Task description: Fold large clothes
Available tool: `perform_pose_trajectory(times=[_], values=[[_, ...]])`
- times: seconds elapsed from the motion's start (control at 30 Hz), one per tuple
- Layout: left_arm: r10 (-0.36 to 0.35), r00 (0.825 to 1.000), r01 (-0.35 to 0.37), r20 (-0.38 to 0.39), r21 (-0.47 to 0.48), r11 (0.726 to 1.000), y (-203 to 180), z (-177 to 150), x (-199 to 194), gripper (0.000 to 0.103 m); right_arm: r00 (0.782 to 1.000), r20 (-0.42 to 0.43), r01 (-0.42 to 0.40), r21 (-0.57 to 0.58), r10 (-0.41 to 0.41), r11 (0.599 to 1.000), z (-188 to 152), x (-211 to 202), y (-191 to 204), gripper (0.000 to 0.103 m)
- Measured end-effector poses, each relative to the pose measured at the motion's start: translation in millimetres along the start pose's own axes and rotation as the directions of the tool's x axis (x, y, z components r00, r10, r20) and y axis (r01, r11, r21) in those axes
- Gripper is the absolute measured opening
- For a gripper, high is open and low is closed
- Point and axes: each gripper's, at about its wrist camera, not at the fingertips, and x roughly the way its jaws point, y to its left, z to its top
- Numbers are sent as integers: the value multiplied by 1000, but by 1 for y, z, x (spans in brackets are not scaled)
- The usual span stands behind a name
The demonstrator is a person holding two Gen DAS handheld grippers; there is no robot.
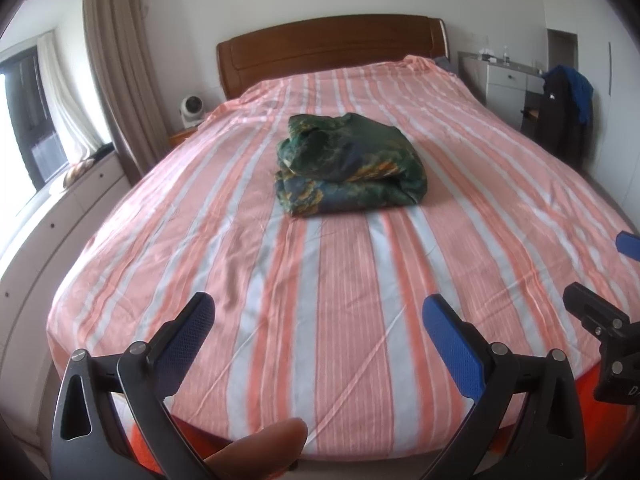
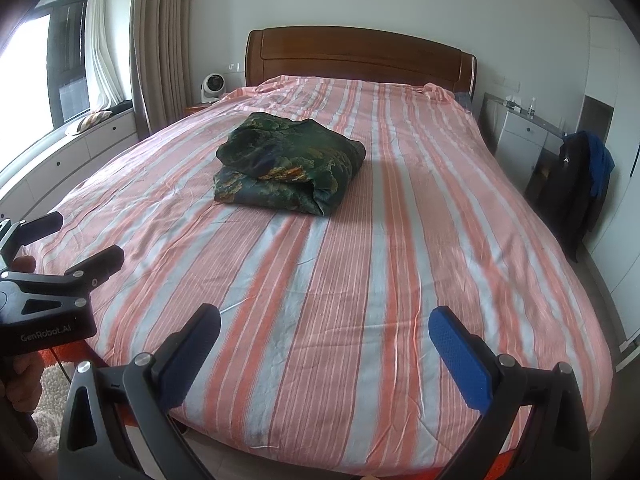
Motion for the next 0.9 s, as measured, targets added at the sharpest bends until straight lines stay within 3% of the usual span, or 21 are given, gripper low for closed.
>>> perform_pose_trajectory(times=[0.23, 0.37, 0.53, 0.9], values=[[1, 1000, -1, 1, 16, 1000, -5, 3, 0, 103, 1000, -7, -8, -9, 8, 1000, 0, 0, 0, 103], [-21, 999, 23, -31, 61, 998, -18, 21, 0, 103, 1000, 22, -12, -15, 12, 1000, 20, -2, -9, 103], [-44, 999, 44, 1, -5, 999, -10, 38, -13, 103, 999, 36, -4, -6, 4, 1000, 49, -4, -21, 103], [-59, 997, 58, -40, -38, 998, -6, 32, -6, 103, 999, -17, -26, 1, 26, 1000, 38, 6, -12, 103]])
